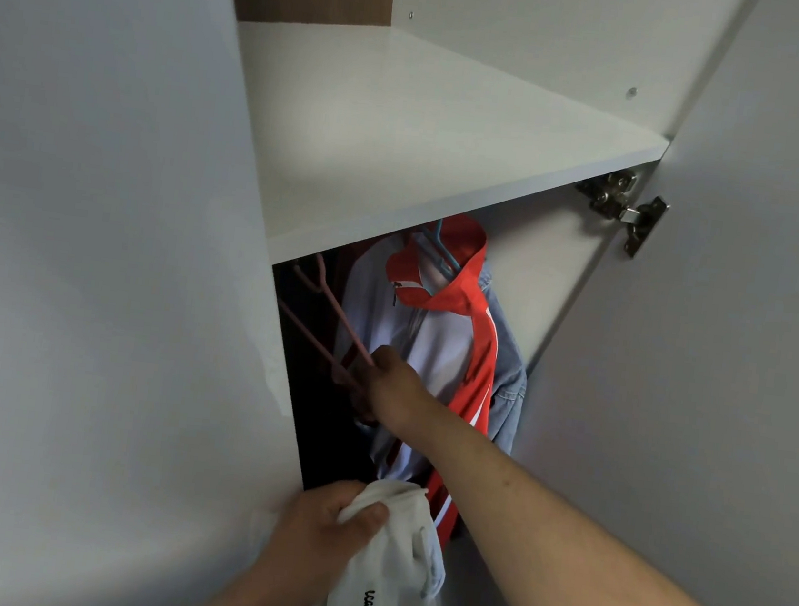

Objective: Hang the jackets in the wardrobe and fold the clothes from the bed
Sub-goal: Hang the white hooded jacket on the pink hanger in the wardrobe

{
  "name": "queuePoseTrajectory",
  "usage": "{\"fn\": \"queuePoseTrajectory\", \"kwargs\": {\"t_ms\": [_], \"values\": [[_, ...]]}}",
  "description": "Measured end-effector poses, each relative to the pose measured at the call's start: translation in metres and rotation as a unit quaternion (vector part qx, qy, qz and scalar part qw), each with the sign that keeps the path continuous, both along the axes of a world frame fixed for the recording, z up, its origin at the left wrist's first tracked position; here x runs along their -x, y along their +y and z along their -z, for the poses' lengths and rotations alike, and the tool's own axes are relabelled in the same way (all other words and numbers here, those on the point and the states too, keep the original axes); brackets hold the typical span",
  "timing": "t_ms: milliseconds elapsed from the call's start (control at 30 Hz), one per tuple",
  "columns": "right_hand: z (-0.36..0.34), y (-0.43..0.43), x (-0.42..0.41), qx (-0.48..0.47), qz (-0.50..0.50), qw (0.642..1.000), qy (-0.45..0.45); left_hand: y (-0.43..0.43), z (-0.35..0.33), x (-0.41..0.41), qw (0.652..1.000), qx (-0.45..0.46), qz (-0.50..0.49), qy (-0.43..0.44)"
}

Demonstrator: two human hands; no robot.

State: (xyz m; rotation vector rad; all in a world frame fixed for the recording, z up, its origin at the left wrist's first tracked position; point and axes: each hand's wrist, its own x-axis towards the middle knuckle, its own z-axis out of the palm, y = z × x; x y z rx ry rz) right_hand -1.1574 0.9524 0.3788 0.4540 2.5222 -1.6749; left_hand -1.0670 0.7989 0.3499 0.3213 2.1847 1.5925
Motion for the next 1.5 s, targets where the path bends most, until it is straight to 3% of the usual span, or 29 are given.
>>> {"fn": "queuePoseTrajectory", "kwargs": {"t_ms": [267,367,467,667,833,967,1100,1233,1400,1500], "values": [[-0.016,0.020,-0.021,-0.027,0.033,0.998,0.034,0.007,-0.007,-0.001,1.000,0.011,-0.011,-0.019],[-0.010,0.029,-0.050,0.001,0.078,0.995,0.059,0.008,-0.011,-0.001,0.999,0.027,-0.013,-0.015],[0.006,0.040,-0.092,-0.029,0.096,0.993,0.068,0.009,-0.009,0.001,1.000,0.028,-0.001,0.013],[0.040,0.028,-0.182,0.066,0.166,0.983,-0.032,0.010,-0.015,-0.001,1.000,0.006,0.008,-0.004],[0.039,-0.019,-0.208,0.185,0.231,0.953,-0.066,0.001,-0.019,-0.009,0.996,-0.061,0.062,-0.014],[0.015,-0.048,-0.213,0.251,0.309,0.917,-0.002,-0.014,-0.025,-0.011,0.990,-0.071,0.121,0.003],[-0.006,-0.077,-0.210,0.277,0.368,0.887,0.035,-0.035,-0.037,-0.015,0.976,-0.090,0.196,-0.014],[-0.019,-0.114,-0.217,0.300,0.374,0.877,0.032,-0.061,-0.041,-0.028,0.955,-0.134,0.260,-0.043],[-0.024,-0.157,-0.241,0.302,0.377,0.875,0.039,-0.094,-0.035,-0.050,0.948,-0.111,0.297,-0.031],[-0.024,-0.181,-0.258,0.280,0.422,0.861,0.047,-0.112,-0.041,-0.064,0.928,-0.137,0.332,-0.097]]}}
